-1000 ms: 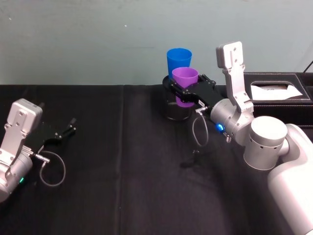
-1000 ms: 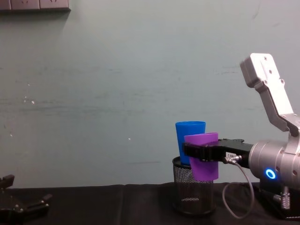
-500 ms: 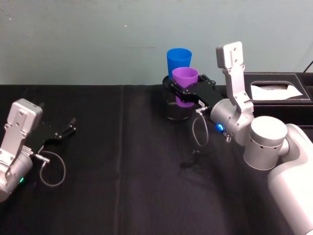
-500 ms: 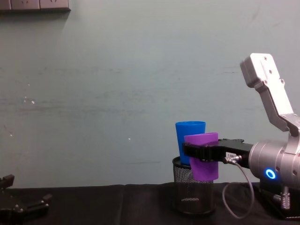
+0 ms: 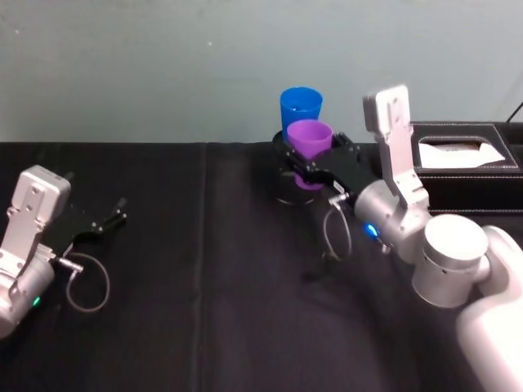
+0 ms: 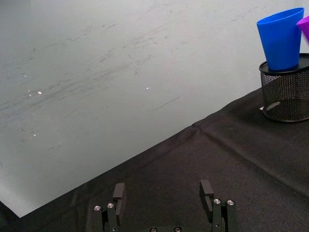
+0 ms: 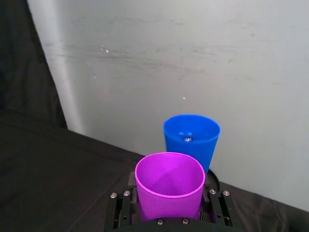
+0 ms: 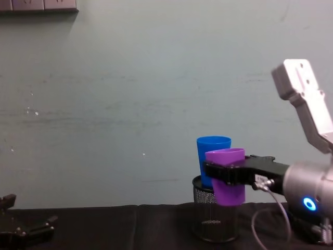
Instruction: Pick up one cup with a gripper and tap it against the other cup.
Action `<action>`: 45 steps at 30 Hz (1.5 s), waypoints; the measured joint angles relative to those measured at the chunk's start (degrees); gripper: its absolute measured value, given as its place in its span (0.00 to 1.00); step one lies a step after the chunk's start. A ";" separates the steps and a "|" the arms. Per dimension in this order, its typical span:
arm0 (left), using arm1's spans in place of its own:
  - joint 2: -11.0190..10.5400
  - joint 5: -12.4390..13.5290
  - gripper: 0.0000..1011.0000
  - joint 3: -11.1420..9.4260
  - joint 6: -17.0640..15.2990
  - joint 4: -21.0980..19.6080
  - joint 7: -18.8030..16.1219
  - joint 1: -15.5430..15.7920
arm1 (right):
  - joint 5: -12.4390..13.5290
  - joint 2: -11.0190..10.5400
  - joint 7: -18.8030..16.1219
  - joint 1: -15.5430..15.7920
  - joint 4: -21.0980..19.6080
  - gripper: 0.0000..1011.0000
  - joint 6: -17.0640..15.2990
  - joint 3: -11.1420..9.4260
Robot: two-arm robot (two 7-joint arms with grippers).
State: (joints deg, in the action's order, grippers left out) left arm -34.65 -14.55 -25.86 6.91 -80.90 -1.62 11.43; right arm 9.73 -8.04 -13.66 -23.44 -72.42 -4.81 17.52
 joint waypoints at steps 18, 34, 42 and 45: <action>0.00 0.00 0.99 0.00 0.00 0.00 0.00 0.00 | -2.01 -2.52 0.18 15.36 -6.69 0.71 11.10 -1.26; 0.00 0.00 0.99 0.00 0.00 0.00 0.00 0.00 | -1.66 -1.31 -1.64 15.88 -4.89 0.89 11.56 -0.56; 0.00 0.00 0.99 0.00 0.00 0.00 0.00 0.00 | -1.90 -2.28 0.21 17.39 -11.00 0.99 9.06 -2.28; 0.00 0.00 0.99 0.00 0.00 0.00 0.00 0.00 | -2.16 -2.46 1.71 18.09 -13.11 0.99 8.23 -3.50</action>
State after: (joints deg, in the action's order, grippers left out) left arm -34.65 -14.55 -25.86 6.91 -80.90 -1.62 11.43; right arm 7.58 -10.50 -11.95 -5.36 -85.54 3.42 14.02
